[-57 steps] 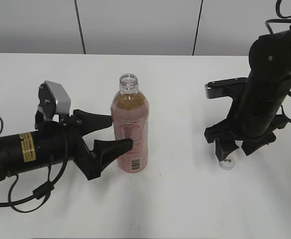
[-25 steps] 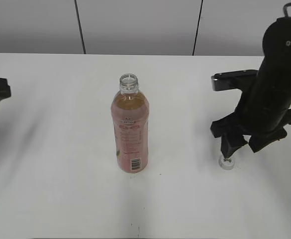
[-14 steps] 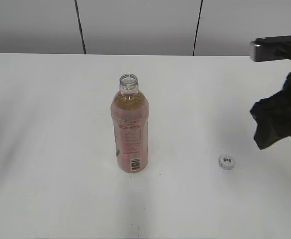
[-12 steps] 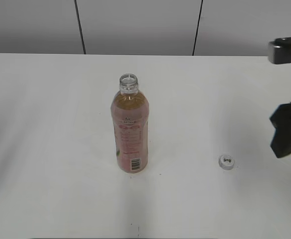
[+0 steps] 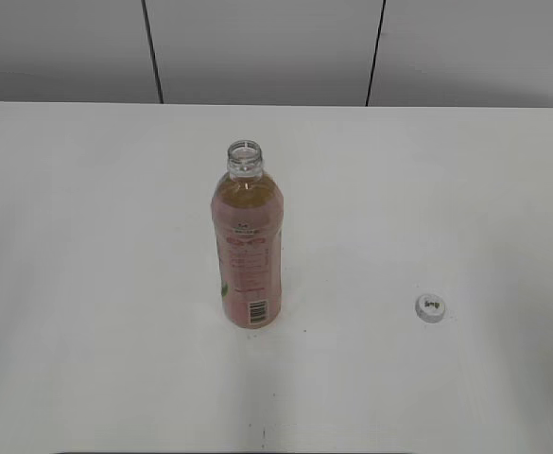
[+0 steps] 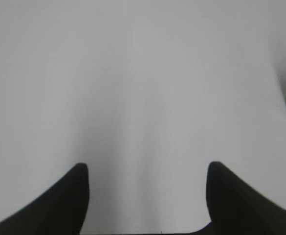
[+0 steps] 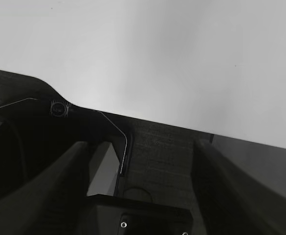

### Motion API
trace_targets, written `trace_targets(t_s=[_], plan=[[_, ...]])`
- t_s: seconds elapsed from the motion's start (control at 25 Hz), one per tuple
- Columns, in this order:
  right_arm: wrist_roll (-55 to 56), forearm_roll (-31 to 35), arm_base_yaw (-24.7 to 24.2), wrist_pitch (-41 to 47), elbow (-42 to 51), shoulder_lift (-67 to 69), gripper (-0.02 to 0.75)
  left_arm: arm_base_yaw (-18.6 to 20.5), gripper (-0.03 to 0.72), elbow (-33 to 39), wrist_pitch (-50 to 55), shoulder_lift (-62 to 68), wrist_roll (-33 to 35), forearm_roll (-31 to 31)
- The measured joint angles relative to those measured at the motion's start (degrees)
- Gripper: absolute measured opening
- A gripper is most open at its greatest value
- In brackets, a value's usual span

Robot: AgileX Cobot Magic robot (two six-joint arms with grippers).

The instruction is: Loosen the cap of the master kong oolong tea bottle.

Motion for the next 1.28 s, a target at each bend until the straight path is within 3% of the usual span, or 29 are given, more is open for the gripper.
trace_targets(t_s=[0.4, 0.72, 1.28], plan=[[0.00, -5.72, 0.00, -2.39, 8.82, -30.00, 0.495, 0.00, 0.396, 1.82, 3.27, -14.63, 8.04, -4.54], [0.00, -5.77, 0.00, -3.89, 9.48, -46.24, 0.495, 0.00, 0.361, 1.82, 3.32, -21.87, 9.16, -5.09], [-0.20, -5.89, 0.00, -3.97, 9.54, -48.63, 0.495, -0.68, 0.300, 1.82, 3.69, -26.75, 11.89, -7.46]])
